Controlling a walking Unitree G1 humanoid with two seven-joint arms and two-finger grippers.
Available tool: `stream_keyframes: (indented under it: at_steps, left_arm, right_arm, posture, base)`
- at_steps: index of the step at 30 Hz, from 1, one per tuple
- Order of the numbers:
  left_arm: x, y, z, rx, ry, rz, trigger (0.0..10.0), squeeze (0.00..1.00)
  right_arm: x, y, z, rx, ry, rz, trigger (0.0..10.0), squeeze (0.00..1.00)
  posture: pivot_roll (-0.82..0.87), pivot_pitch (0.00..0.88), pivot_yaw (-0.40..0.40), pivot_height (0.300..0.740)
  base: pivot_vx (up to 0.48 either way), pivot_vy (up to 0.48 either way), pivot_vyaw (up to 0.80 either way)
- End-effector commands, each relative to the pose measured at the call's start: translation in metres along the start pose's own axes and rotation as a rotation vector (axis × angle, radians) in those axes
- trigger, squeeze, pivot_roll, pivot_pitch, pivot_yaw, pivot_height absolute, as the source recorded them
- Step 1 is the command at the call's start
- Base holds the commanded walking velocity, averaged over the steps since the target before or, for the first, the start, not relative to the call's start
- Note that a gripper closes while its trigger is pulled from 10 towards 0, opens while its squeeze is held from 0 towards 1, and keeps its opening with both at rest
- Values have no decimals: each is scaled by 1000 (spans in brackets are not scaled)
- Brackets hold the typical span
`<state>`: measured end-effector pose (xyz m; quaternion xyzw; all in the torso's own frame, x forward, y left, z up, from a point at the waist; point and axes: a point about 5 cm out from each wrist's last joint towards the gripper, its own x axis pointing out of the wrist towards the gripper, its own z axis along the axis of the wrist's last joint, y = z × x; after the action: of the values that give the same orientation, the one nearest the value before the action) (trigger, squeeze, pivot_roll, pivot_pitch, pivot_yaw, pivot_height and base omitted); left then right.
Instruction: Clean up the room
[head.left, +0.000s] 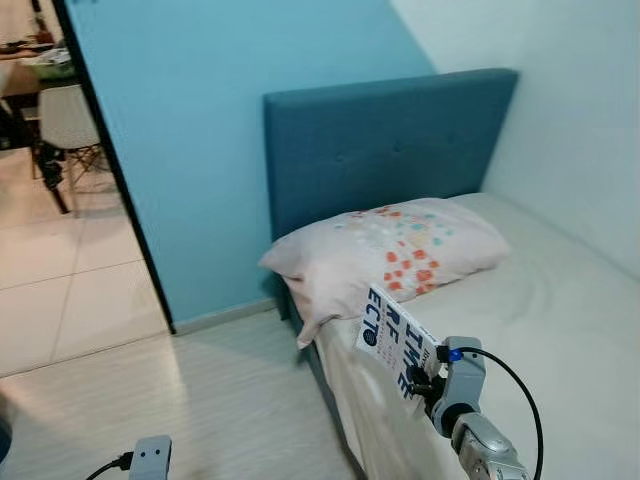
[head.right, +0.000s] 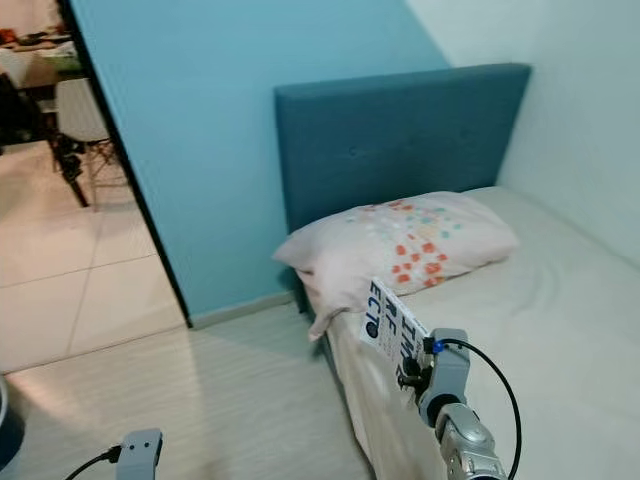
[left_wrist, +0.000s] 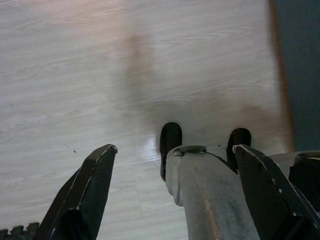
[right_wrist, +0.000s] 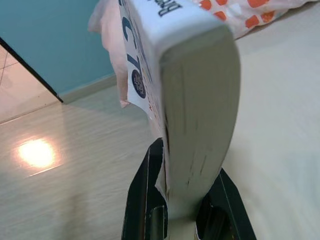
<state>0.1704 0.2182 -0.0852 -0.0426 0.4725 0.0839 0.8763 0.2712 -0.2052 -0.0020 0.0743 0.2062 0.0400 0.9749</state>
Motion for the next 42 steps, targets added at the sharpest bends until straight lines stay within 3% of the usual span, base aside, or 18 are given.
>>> stream_keyframes:
  at_steps: [1,6,12,18,28,35,38,39,40,41,42]
  left_arm:
    - [0,4,0,-7,-1,11,10000,0]
    - [-1,6,0,-12,-4,17,10000,0]
    - [-1,8,0,-12,-4,24,10000,0]
    - [-1,10,2,-3,-7,28,10000,0]
    - [-1,12,2,-3,-5,45,10000,0]
    - [-1,12,1,20,4,36,10000,0]
    - [-1,12,1,-4,-5,46,10000,0]
    - [-1,12,1,-4,-5,46,10000,0]
    - [-1,13,2,4,-6,49,10000,0]
    - [-1,13,2,19,-7,54,10000,0]
    - [-1,13,2,19,-7,54,10000,0]
  right_arm:
    - [5,7,8,17,-28,28,10000,0]
    - [5,10,6,12,-15,62,10000,0]
    - [2,24,-7,-9,56,208,10000,0]
    - [-3,25,-10,-43,41,250,10000,0]
    - [-6,11,-13,-7,60,180,10000,0]
    - [-9,-4,-17,45,84,71,10000,0]
    - [-14,-17,-23,194,97,-5,10000,0]
    - [-14,-17,-23,194,97,-5,10000,0]
    - [-15,-18,-25,263,101,-9,10000,0]
    - [-17,-19,-30,391,101,-15,10000,0]
    - [-17,-19,-30,391,101,-15,10000,0]
  posture:
    - [-37,0,-27,740]
    - [-35,0,-31,740]
    - [-39,0,-27,740]
    - [-41,0,-22,740]
    - [-48,0,-16,740]
    - [-51,0,-14,740]
    - [-54,0,-12,740]
    - [-54,0,-12,740]
    - [-53,0,-10,740]
    - [-52,0,-9,740]
    - [-52,0,-9,740]
  base:
    - [300,0,0]
    - [352,0,0]
    - [360,0,0]
    - [371,0,0]
    - [190,0,316]
    - [0,-470,0]
    - [0,-160,0]
    - [0,0,0]
    - [0,0,0]
    - [0,0,0]
    - [0,0,0]
